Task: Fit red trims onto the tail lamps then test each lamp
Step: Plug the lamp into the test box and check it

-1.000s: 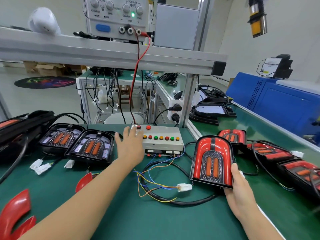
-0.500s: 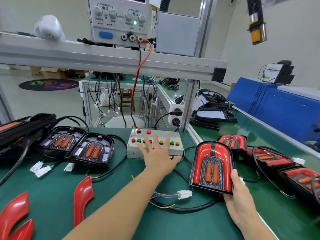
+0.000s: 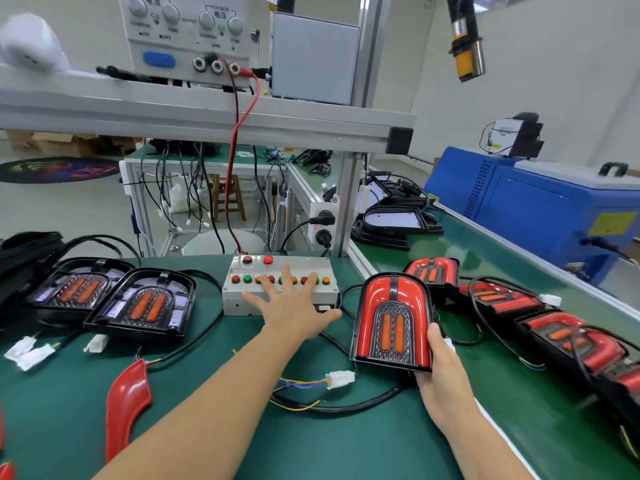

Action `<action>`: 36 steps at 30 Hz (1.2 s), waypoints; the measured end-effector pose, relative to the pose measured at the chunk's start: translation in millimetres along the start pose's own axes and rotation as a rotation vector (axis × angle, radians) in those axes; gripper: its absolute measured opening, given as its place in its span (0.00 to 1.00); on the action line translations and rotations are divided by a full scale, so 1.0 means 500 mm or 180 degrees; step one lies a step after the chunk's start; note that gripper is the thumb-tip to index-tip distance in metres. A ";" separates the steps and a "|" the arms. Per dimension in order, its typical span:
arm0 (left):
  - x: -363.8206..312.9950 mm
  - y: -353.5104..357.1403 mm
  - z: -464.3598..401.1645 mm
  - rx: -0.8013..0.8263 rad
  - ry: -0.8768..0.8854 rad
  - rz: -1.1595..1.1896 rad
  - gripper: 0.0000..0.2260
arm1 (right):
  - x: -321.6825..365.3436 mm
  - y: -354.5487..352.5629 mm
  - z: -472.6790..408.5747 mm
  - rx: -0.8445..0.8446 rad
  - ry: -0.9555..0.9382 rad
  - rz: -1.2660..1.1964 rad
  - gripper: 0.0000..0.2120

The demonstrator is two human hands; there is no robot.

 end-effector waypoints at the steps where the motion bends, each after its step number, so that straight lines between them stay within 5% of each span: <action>1: 0.001 0.001 0.000 -0.0005 0.0002 -0.0002 0.40 | 0.001 0.002 0.001 0.0007 0.0001 -0.0003 0.14; 36: -0.009 -0.007 -0.004 -0.0049 -0.0006 0.0098 0.34 | -0.002 -0.001 0.013 -0.0177 0.0160 -0.0262 0.13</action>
Point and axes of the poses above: each hand's wrist, its own z-axis away from the middle knuckle, its own y-axis out of the palm, x = y × z, the point moved 9 cm from there along -z, towards the middle knuckle, and after that the axes turned 15 degrees about y, right-handed, at the moved point
